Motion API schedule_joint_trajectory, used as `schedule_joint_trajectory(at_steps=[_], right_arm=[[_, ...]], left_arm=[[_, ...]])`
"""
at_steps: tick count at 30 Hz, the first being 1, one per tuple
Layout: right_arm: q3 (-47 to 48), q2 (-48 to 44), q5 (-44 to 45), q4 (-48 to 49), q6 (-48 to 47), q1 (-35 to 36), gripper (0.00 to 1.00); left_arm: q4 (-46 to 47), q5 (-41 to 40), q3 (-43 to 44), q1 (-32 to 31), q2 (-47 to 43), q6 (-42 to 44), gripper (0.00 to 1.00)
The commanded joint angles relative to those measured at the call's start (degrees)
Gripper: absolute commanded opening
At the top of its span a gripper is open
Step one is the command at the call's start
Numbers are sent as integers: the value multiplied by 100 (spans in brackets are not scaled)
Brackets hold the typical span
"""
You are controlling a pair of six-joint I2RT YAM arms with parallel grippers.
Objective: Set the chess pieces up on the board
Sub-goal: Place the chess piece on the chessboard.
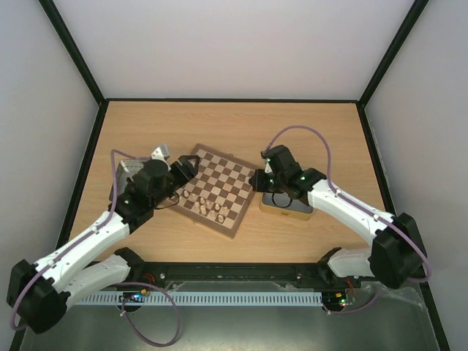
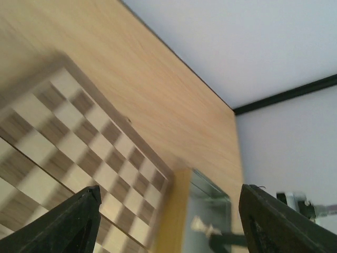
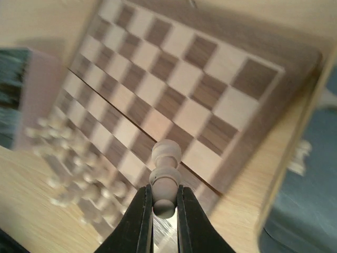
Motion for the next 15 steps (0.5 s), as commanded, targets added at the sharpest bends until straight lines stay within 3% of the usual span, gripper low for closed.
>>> schedule_joint_trajectory(at_steps=[1, 9, 15], right_arm=[[569, 251, 658, -1824, -775, 280, 2], [1716, 1199, 1328, -2521, -815, 1033, 2], [3195, 2397, 1541, -2850, -952, 1749, 2]], left_arm=[[-1406, -1453, 635, 57, -445, 1725, 75], [-2102, -2100, 1312, 117, -760, 2609, 76], [-2503, -2823, 2000, 133, -1026, 2952, 76]])
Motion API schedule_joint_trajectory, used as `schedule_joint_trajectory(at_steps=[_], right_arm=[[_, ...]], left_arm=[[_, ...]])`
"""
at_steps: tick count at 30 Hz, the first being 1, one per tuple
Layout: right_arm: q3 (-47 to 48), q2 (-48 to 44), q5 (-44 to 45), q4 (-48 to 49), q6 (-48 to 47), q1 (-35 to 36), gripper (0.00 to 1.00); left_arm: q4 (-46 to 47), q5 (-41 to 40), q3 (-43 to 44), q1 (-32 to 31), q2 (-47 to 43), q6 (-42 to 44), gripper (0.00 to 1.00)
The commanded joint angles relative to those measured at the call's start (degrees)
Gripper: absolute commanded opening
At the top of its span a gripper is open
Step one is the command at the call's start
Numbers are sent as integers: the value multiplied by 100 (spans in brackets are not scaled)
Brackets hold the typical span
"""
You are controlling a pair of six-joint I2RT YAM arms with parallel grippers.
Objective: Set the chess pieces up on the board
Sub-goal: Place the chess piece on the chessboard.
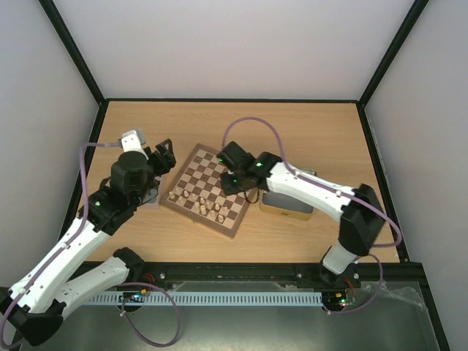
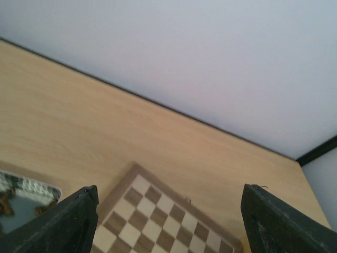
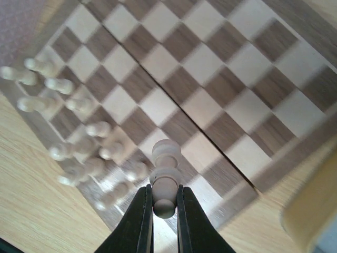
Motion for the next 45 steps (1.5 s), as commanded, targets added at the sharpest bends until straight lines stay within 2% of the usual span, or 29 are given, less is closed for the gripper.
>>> schedule_joint_trajectory(at_steps=[1, 10, 17, 34, 45], right_arm=[[1095, 799, 387, -582, -212, 494, 2], [3156, 2349, 307, -1101, -471, 1241, 2], [3924, 3144, 328, -1470, -526, 1468, 2], [4136, 3741, 341, -1892, -761, 1546, 3], [4213, 3936, 535, -1969, -807, 1566, 11]], left_arm=[[-426, -888, 583, 32, -326, 548, 77], [-712, -1800, 1076, 51, -948, 761, 78], [-540, -2335, 962, 50, -1460, 857, 78], [-560, -2290, 808, 55, -1546, 812, 78], [-529, -2261, 711, 49, -1609, 766, 78]])
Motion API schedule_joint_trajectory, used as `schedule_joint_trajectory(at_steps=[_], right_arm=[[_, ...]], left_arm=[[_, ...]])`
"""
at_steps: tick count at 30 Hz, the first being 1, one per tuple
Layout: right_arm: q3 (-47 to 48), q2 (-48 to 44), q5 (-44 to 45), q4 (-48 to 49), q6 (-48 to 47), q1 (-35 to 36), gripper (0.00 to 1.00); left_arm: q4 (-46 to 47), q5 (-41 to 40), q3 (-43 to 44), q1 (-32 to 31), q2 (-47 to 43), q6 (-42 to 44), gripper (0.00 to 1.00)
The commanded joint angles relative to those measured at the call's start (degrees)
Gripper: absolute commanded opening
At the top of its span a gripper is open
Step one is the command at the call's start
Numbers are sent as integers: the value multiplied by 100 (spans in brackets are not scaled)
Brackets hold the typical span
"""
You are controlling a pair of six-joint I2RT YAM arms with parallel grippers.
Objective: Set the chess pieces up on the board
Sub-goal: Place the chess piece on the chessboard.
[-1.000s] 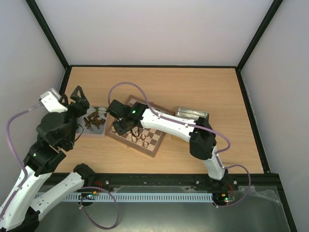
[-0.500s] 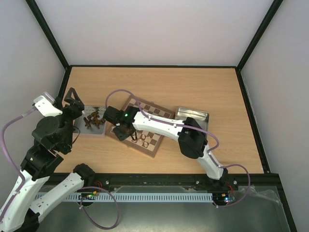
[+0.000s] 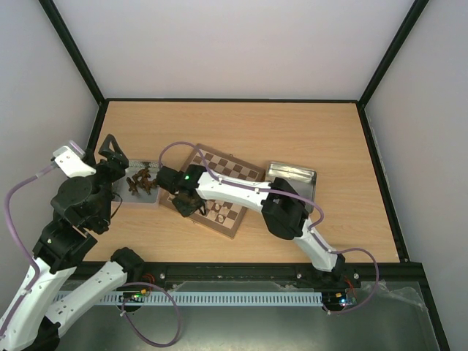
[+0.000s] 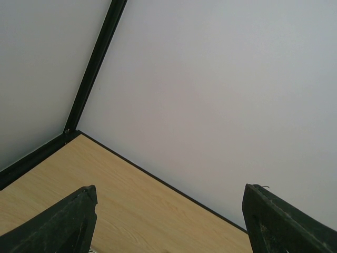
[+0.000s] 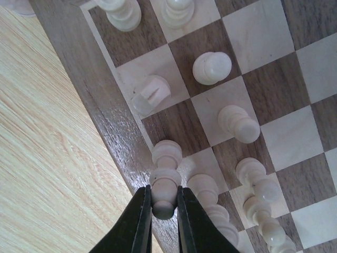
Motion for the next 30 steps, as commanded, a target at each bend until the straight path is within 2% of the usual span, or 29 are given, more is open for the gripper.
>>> schedule_joint_trajectory(at_steps=[1, 8, 16, 30], right_arm=[[240, 108, 216, -289, -93, 43, 12], [356, 159, 286, -270, -46, 43, 16], [343, 210, 401, -204, -18, 43, 3], [300, 280, 541, 76, 69, 44, 5]], left_arm=[[39, -82, -69, 25, -44, -5, 78], [42, -43, -104, 27, -36, -21, 78], [54, -12, -113, 24, 9, -26, 78], [48, -3, -159, 25, 17, -24, 78]])
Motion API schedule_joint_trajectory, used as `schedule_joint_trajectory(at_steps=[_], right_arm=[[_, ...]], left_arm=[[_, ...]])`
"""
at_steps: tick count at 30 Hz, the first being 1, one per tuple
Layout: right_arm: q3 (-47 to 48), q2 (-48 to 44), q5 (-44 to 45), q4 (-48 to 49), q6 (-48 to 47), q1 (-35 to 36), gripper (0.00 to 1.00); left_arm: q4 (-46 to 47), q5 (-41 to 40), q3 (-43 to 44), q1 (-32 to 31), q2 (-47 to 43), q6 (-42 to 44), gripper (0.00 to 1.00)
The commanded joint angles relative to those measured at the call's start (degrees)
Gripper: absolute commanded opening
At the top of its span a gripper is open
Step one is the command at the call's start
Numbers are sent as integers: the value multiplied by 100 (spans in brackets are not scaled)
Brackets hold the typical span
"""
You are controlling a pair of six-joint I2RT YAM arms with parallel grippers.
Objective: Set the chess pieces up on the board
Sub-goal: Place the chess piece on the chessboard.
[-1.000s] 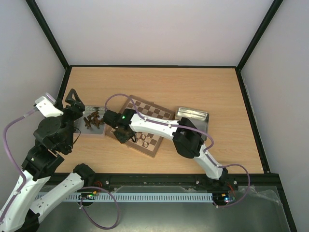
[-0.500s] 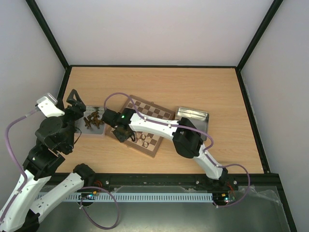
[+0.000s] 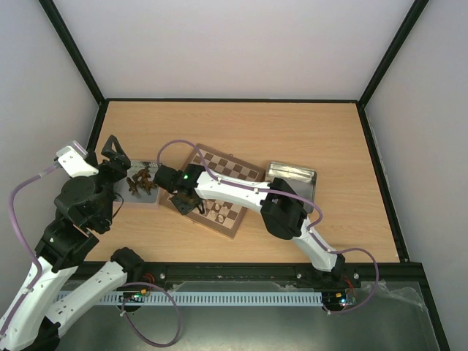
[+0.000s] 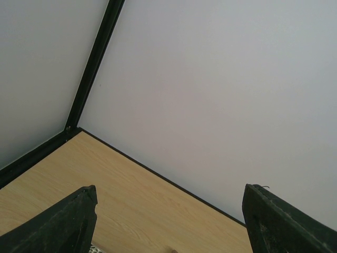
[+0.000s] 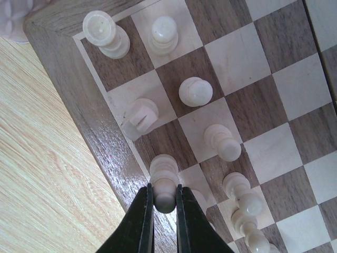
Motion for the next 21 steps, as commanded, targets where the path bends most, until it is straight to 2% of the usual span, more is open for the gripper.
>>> schedule_joint_trajectory(at_steps=[1, 7, 21], right_arm=[[95, 170, 236, 92, 57, 41, 5], [20, 157, 196, 214, 91, 41, 7], [87, -426, 387, 294, 299, 33, 25]], left_arm=[[58, -29, -66, 24, 13, -18, 78], [52, -20, -61, 27, 8, -10, 78], [69, 138, 40, 29, 98, 10, 78]])
